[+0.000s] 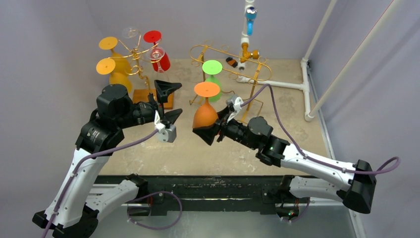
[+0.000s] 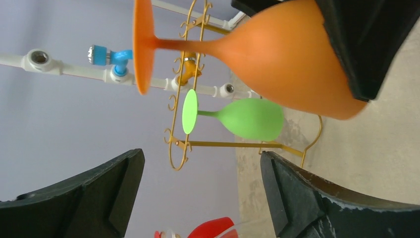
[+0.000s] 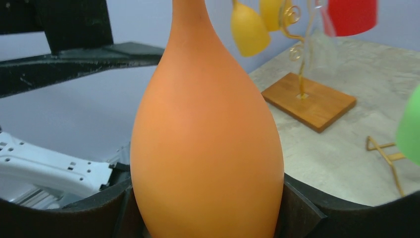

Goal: Place the wine glass upside down on the wine glass rack
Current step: Turn the wine glass upside down at the wine rack.

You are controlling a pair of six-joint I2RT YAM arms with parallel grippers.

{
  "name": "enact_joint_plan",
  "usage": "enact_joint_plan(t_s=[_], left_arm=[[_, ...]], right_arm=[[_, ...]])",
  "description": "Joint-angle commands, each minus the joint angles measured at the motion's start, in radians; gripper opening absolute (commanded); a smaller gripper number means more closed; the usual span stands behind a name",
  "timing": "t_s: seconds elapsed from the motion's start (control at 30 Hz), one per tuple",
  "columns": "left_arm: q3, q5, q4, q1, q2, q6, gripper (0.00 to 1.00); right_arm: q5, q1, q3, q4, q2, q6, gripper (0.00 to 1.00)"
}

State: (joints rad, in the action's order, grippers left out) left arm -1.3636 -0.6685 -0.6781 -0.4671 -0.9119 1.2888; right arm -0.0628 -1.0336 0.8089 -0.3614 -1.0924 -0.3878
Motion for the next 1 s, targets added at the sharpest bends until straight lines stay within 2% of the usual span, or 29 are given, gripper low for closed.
enact_joint_plan(t_s=[0.0, 0.2, 0.33, 0.43, 0.6, 0.97], left_arm=[[0.049, -0.012, -0.009, -0.001, 0.04, -0.075, 0.97], [0.095, 0.052, 0.024, -0.001, 0.08, -0.268, 1.0], [0.113, 0.093, 0.036, -0.001, 0.082, -0.399, 1.0], [0.132, 0.094, 0.032, -0.001, 0.087, -0.415, 1.0], [0.155, 0.077, 0.054, -0.001, 0.103, -0.434, 1.0], [0.181, 0.083, 0.06, -0.001, 0.102, -0.426, 1.0]], right_arm=[[0.194, 0.008, -0.076, -0.026, 0.082, 0.064, 0.62], [0.342, 0.062, -0.179, 0.006, 0.153, 0.107, 0.63], [0.327, 0.155, -0.208, -0.001, 0.148, 0.104, 0.63], [0.321, 0.204, -0.217, -0.028, 0.132, 0.121, 0.62], [0.321, 0.218, -0.162, -0.022, 0.061, 0.159, 0.63], [0.267, 0.292, -0.116, -0.077, -0.023, 0.124, 0.63]])
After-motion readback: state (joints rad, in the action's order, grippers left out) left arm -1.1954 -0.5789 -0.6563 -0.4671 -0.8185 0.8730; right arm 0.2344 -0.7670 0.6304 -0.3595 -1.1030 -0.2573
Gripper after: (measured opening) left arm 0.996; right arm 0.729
